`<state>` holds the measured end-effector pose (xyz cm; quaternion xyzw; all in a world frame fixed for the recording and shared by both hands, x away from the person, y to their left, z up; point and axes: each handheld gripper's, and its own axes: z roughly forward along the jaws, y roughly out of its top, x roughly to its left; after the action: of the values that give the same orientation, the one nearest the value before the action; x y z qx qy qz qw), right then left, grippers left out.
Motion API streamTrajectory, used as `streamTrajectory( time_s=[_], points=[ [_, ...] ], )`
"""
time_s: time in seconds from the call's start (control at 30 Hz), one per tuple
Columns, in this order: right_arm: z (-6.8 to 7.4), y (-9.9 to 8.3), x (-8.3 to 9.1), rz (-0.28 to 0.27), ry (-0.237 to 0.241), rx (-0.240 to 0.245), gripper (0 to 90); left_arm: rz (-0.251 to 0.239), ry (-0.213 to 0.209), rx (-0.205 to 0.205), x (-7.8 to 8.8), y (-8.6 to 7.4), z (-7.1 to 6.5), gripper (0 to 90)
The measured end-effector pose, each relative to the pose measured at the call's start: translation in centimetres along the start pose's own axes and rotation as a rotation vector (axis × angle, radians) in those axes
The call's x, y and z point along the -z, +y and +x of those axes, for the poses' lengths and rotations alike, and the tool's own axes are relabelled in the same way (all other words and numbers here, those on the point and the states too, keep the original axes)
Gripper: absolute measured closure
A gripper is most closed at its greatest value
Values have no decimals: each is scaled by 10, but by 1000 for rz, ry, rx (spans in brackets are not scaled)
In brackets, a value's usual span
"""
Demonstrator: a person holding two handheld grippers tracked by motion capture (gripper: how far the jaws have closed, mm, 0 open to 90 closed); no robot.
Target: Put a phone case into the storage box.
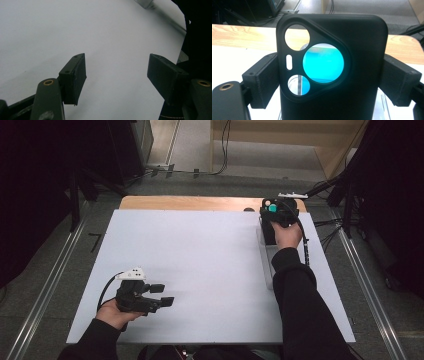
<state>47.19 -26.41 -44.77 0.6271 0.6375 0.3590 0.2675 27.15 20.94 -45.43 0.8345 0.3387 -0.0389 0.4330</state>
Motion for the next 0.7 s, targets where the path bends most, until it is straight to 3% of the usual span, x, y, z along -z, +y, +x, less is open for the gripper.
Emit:
streamTrajectory(
  time_s=[0.2,0.7],
  points=[
    [1,0,-1,0,-3,11,103,2,0,-3,0,0,-1,317],
    [-2,0,-1,1,10,-13,92,0,1,-6,-1,1,-1,317]
  ],
)
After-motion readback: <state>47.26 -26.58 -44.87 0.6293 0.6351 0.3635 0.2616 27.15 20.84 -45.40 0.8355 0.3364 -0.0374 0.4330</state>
